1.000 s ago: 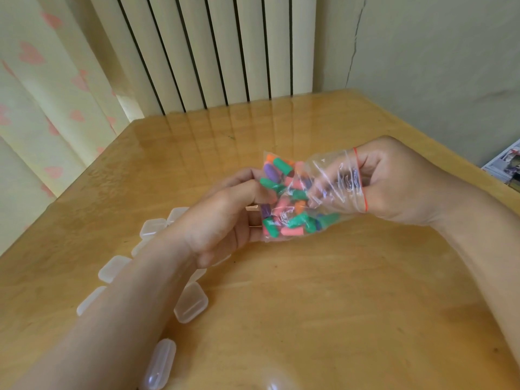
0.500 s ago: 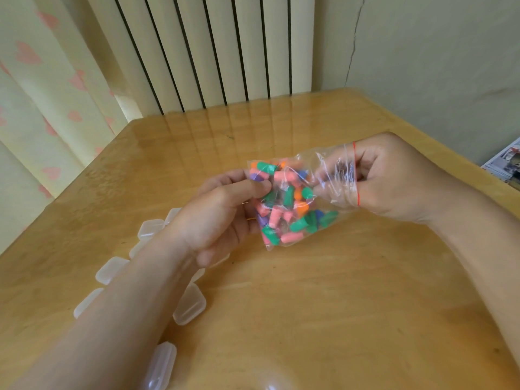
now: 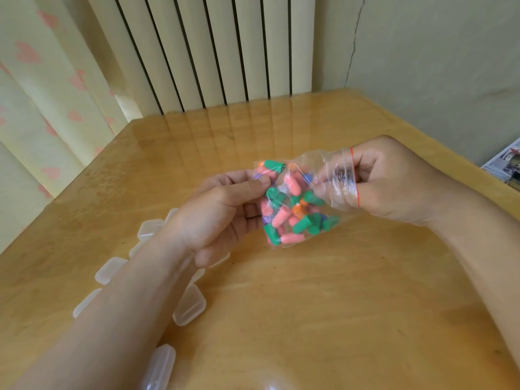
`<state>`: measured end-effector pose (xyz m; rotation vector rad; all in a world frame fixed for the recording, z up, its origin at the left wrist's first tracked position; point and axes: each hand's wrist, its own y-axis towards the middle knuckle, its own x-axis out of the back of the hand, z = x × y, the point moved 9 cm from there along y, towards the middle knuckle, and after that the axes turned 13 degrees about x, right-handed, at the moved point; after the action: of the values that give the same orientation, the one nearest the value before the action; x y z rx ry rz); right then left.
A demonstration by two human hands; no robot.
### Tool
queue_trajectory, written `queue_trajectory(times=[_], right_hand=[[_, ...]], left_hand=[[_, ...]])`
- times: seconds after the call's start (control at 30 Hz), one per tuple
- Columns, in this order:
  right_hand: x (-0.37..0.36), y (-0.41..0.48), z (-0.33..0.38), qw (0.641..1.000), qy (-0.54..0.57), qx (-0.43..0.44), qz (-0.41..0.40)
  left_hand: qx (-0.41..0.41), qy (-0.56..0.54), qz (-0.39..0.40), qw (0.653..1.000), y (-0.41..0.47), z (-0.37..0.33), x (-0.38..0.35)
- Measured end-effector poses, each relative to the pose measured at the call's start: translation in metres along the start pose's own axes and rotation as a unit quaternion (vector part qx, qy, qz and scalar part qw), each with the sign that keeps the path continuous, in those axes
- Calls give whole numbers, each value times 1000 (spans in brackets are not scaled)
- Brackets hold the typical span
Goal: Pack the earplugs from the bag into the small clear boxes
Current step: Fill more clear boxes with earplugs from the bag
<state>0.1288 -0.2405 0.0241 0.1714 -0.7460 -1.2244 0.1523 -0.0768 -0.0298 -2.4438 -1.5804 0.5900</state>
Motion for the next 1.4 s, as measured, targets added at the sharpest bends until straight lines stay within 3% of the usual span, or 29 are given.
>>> queue_trajectory(times=[0.2,0.33,0.6,1.03,1.23,1.4], right_hand=[[0,1,-1,1000,10,12,-18],[-10,0,4,997,72,18,-3],[-27,-1,-2,998,67,-7,22],[-19,3,-1,999,37,1,-4],[-16,-2,-4,998,11,-36,49],[-30,-6,-5,991,18,-70,111]], left_hand=[[-7,4,13,1000,-1,-1,-1],[-17,4,12,1000,-1,-2,-2],[-38,28,6,999,-2,-3,-5],[-40,55,-4,998,0,-3,-2],[5,125,-7,992,0,0,5],[2,262,-77,962,-3,-1,4]])
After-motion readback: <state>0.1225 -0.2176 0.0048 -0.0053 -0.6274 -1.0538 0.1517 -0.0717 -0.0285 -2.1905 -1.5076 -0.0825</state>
